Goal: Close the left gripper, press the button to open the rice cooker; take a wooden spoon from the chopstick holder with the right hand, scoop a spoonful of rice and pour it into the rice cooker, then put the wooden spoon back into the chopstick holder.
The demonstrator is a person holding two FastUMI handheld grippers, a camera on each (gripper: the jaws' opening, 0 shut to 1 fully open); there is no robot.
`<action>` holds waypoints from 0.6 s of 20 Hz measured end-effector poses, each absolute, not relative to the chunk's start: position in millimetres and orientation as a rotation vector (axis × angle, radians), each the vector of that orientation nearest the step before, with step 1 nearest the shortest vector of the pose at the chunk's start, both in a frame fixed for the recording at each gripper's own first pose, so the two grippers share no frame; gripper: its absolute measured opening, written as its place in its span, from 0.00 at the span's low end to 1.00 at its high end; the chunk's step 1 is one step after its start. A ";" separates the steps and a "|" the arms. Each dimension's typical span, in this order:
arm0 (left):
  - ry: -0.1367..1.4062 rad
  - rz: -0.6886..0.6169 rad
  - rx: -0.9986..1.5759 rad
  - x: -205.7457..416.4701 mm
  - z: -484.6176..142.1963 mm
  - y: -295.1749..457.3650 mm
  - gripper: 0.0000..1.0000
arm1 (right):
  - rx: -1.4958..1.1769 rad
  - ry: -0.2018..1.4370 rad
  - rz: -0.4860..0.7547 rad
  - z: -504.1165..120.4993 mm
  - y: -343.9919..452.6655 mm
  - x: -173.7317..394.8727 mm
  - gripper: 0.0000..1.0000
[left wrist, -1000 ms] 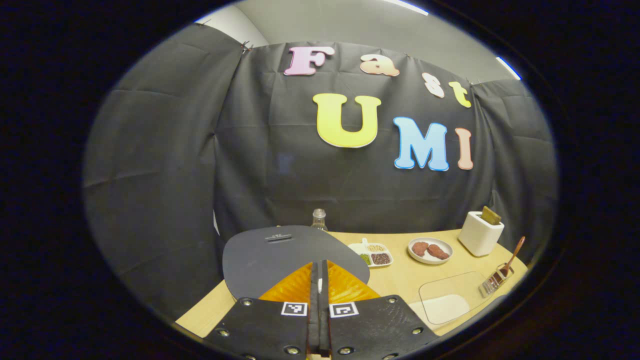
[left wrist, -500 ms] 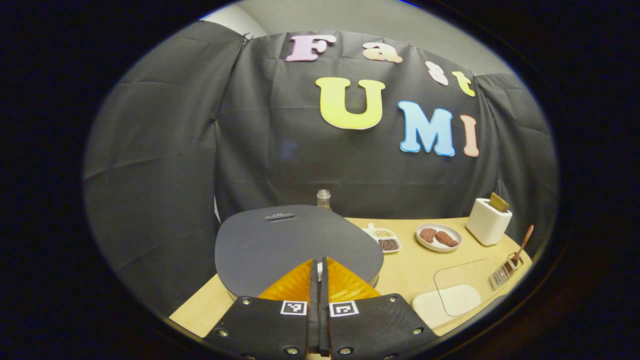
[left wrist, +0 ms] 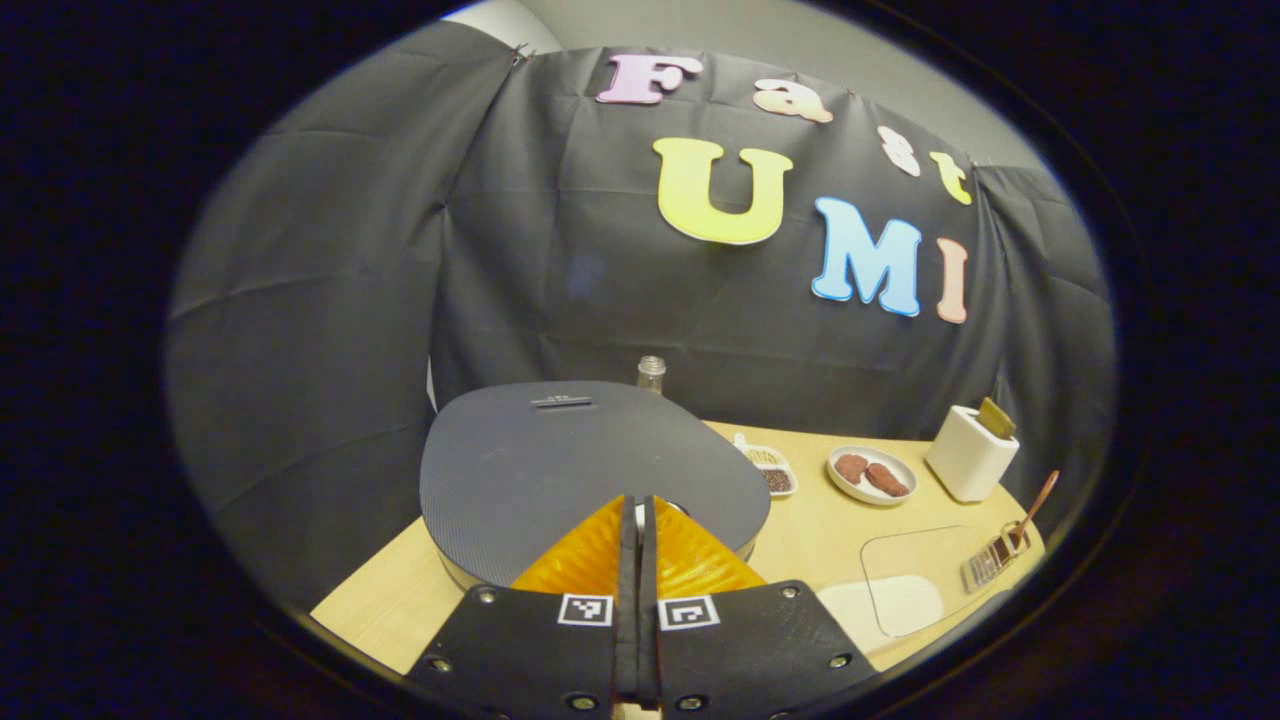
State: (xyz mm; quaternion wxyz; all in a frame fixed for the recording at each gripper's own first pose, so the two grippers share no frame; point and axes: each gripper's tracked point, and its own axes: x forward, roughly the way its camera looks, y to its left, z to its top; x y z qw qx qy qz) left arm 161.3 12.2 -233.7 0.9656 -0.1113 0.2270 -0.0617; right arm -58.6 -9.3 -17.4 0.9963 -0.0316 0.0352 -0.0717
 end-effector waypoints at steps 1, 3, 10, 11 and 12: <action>0.475 -0.119 -0.217 162.0 -234.0 12.5 0.03 | -0.056 0.065 -0.145 -17.1 -10.4 -58.3 0.98; 0.504 -0.114 -0.229 162.7 -233.5 12.5 0.03 | -0.033 0.050 -0.148 -13.7 -16.2 -58.7 0.98; 0.448 -0.099 -0.161 162.5 -209.7 15.8 0.02 | -0.021 0.027 -0.137 -7.3 -31.9 -54.6 0.98; 0.417 -0.090 -0.148 167.7 -199.0 17.8 0.02 | -0.017 0.025 -0.134 -8.1 -33.4 -52.6 0.98; 0.398 -0.083 -0.137 165.3 -190.7 19.0 0.00 | -0.012 0.025 -0.128 -8.0 -33.2 -50.7 0.97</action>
